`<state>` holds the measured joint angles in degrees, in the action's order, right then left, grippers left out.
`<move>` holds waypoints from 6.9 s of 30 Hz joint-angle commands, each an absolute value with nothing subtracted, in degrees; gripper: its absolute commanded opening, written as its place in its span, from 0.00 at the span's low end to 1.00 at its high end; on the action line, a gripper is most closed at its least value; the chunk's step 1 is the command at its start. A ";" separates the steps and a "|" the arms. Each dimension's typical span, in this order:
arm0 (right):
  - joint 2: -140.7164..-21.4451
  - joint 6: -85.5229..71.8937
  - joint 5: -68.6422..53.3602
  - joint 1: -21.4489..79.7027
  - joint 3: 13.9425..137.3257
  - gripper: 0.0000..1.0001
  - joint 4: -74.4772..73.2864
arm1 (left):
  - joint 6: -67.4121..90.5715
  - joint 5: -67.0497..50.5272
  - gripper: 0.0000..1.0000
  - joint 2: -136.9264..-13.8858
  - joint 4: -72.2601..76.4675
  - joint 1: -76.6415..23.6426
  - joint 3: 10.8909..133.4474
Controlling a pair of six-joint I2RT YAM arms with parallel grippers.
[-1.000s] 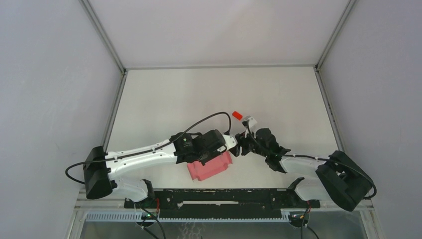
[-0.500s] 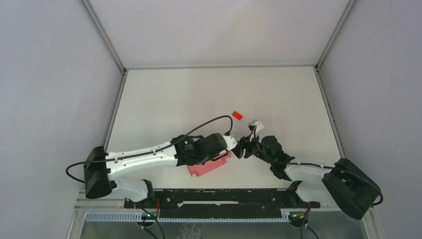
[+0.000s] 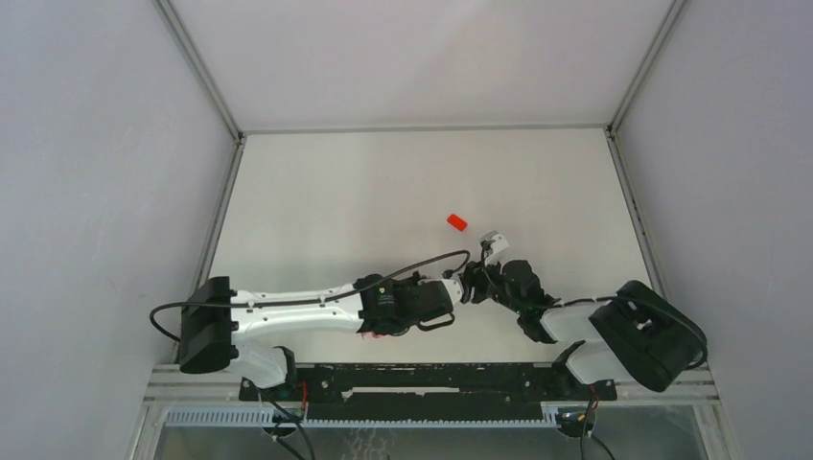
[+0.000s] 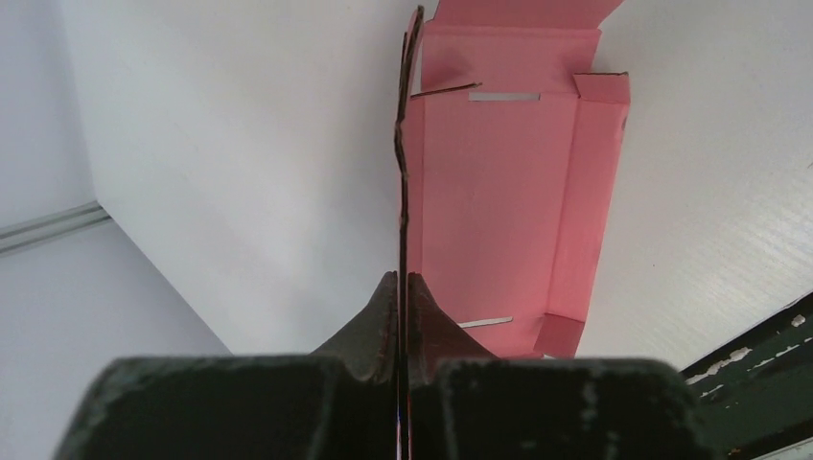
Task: Fold the paper box
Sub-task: Fold the paper box at the center of the board.
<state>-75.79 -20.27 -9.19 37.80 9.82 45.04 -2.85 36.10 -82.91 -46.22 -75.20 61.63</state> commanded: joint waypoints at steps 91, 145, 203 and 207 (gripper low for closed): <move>-96.12 -23.29 -10.40 45.84 4.59 0.47 87.01 | 8.36 44.49 0.02 -90.24 -40.87 -86.87 62.06; -110.28 -19.81 14.48 54.01 18.12 0.27 86.29 | 6.68 32.70 0.02 -84.51 -32.70 -84.91 55.62; -77.88 -10.43 24.49 64.43 20.92 0.12 40.80 | 20.60 43.84 0.39 -42.74 -34.59 -60.77 54.19; -68.71 -13.09 13.17 60.94 20.92 0.13 32.87 | 22.33 38.88 0.38 -43.96 -30.40 -59.21 48.84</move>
